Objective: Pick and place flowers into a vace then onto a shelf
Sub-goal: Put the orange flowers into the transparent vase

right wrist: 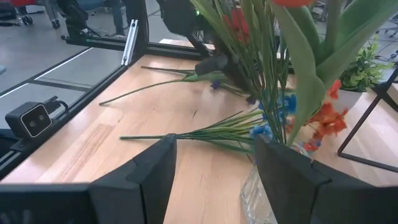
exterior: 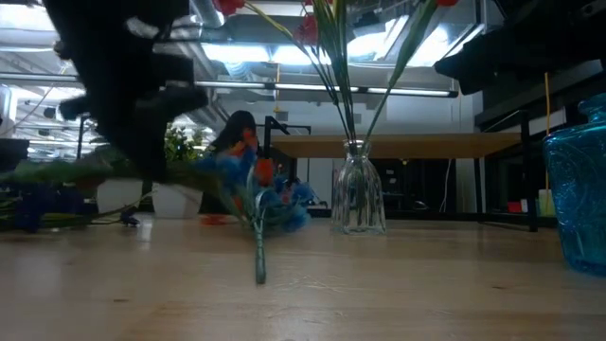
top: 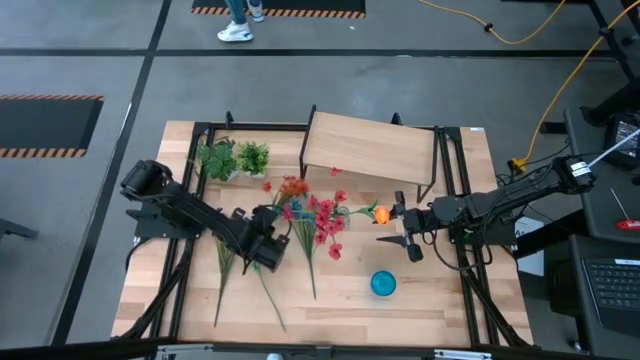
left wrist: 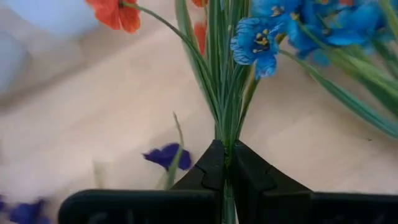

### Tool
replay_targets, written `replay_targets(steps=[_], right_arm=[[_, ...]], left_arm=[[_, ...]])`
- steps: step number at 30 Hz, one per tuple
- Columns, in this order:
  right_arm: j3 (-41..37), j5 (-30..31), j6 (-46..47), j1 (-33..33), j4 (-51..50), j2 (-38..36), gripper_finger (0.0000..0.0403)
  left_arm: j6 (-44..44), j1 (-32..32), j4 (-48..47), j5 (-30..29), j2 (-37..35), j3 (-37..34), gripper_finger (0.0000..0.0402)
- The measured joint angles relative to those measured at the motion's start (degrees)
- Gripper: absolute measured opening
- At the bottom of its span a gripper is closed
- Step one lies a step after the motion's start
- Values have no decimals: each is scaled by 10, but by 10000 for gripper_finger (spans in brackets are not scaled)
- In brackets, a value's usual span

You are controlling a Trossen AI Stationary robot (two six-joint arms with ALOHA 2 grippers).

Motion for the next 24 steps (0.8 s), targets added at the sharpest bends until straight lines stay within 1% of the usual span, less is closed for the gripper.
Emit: replay_targets(steps=[2, 7, 9, 12, 15, 19, 24], right_arm=[[0, 0, 0, 0, 0, 0, 218], [0, 0, 0, 0, 0, 0, 218], [0, 0, 0, 0, 0, 0, 218], [0, 0, 0, 0, 0, 0, 218], [0, 0, 0, 0, 0, 0, 218], [0, 0, 0, 0, 0, 0, 218], [0, 0, 0, 0, 0, 0, 218]], left_arm=[[11, 0, -40, -11, -5, 22, 6], [5, 0, -146, -26, -7, 74, 6], [9, 0, -162, -26, -7, 87, 6], [38, 0, -170, -18, -7, 97, 6], [41, -1, -204, -15, -7, 110, 6], [-10, -10, -291, -16, -7, 127, 6], [-83, -42, -362, -25, -7, 135, 7]])
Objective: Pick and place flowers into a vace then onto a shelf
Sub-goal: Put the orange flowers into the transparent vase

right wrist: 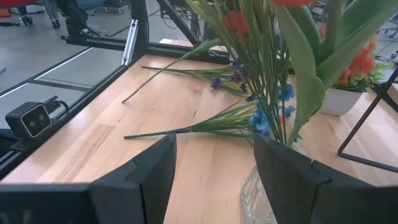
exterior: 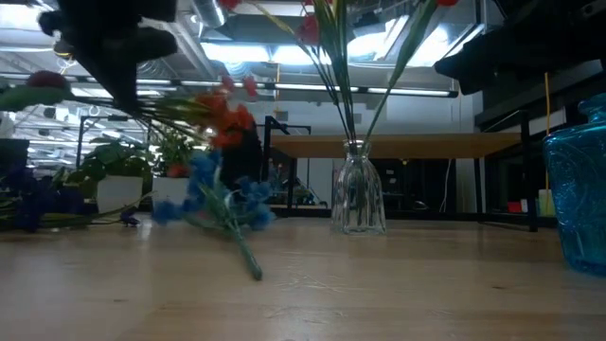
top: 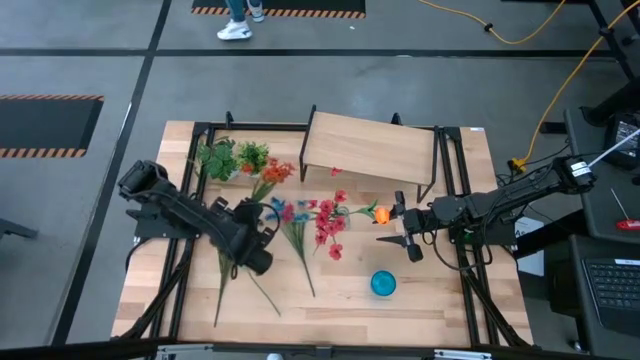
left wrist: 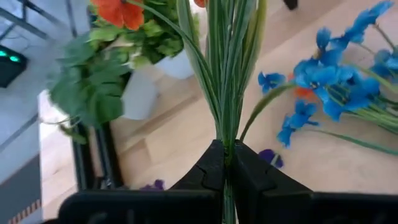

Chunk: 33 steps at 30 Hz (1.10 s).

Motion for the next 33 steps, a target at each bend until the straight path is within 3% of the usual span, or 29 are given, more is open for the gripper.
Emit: replay_targets(steps=[13, 23, 33], right_arm=[[0, 0, 1, 0, 4, 0, 218], [0, 0, 1, 0, 9, 0, 218], [0, 0, 0, 0, 9, 0, 218]], left_arm=[[-86, -57, -9, -94, -19, 1, 7], [-48, -59, -9, -112, -47, 1, 8], [20, -57, -9, -189, -58, 35, 6]])
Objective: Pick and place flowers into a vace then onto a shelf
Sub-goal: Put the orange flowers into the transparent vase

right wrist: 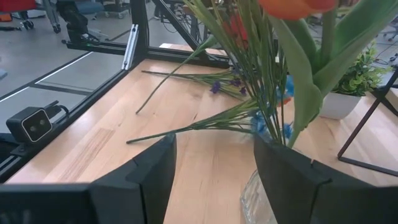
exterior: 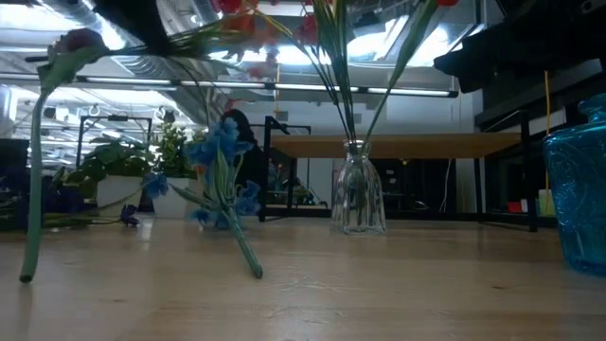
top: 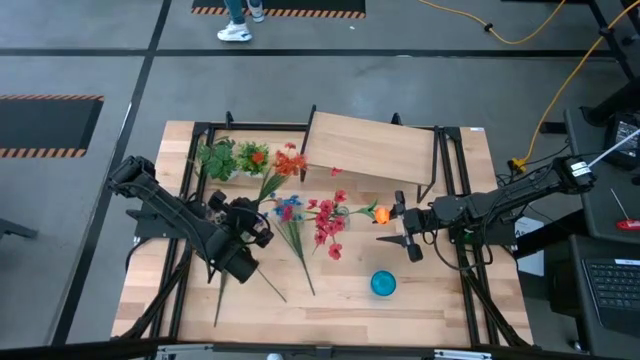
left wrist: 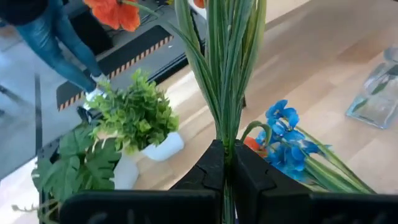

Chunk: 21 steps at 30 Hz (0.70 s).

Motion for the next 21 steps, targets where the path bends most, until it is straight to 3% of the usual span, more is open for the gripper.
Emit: replay_targets(steps=[21], right_arm=[[0, 0, 0, 0, -1, 0, 218]], left_arm=[[127, 0, 0, -79, -5, 84, 4]])
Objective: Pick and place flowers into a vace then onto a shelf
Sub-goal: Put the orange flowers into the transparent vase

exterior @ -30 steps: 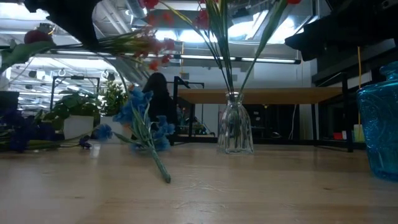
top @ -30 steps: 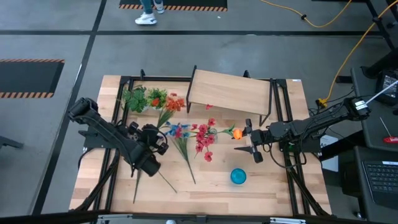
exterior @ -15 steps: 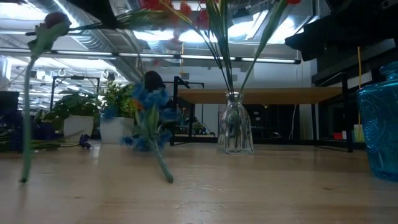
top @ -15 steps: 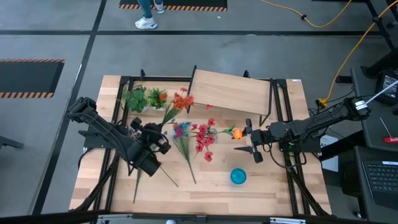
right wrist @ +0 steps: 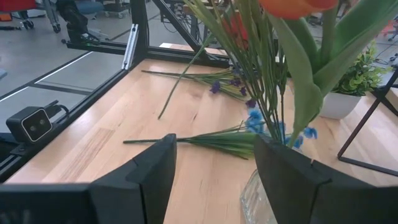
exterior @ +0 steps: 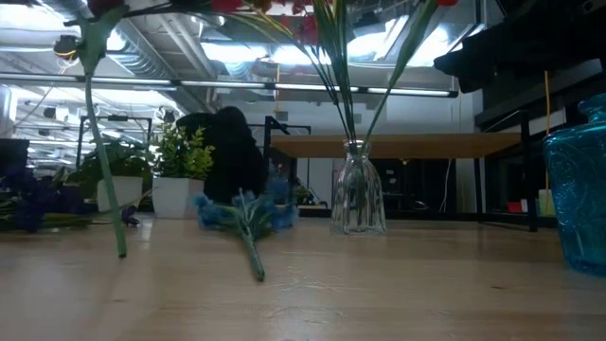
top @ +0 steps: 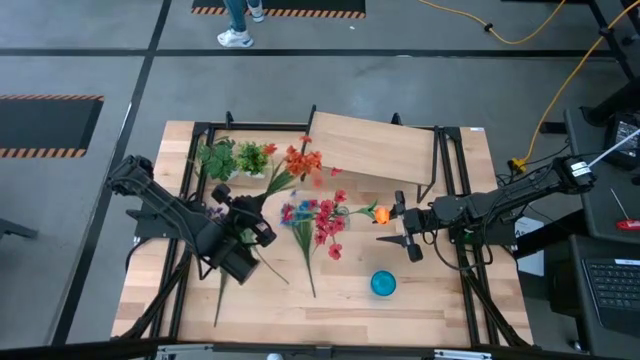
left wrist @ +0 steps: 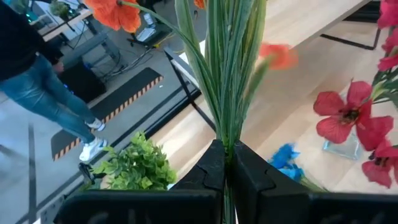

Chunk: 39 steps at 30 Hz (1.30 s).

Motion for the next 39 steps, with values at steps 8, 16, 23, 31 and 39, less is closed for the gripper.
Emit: replay_targets(steps=[8, 16, 23, 31, 39], right_arm=[[0, 0, 0, 0, 0, 0, 218], [0, 0, 0, 0, 0, 0, 218], [0, 0, 0, 0, 0, 0, 218], [0, -1, 0, 0, 9, 0, 218], [0, -2, -2, 0, 26, 0, 218]], left_arm=[[5, -12, 0, -13, -14, 0, 4], [5, -50, 0, -69, -53, 0, 4], [-9, -84, 0, -85, -64, 0, 7], [-17, -111, 2, -91, -64, 0, 5], [-3, -127, 23, -109, -64, 0, 5]])
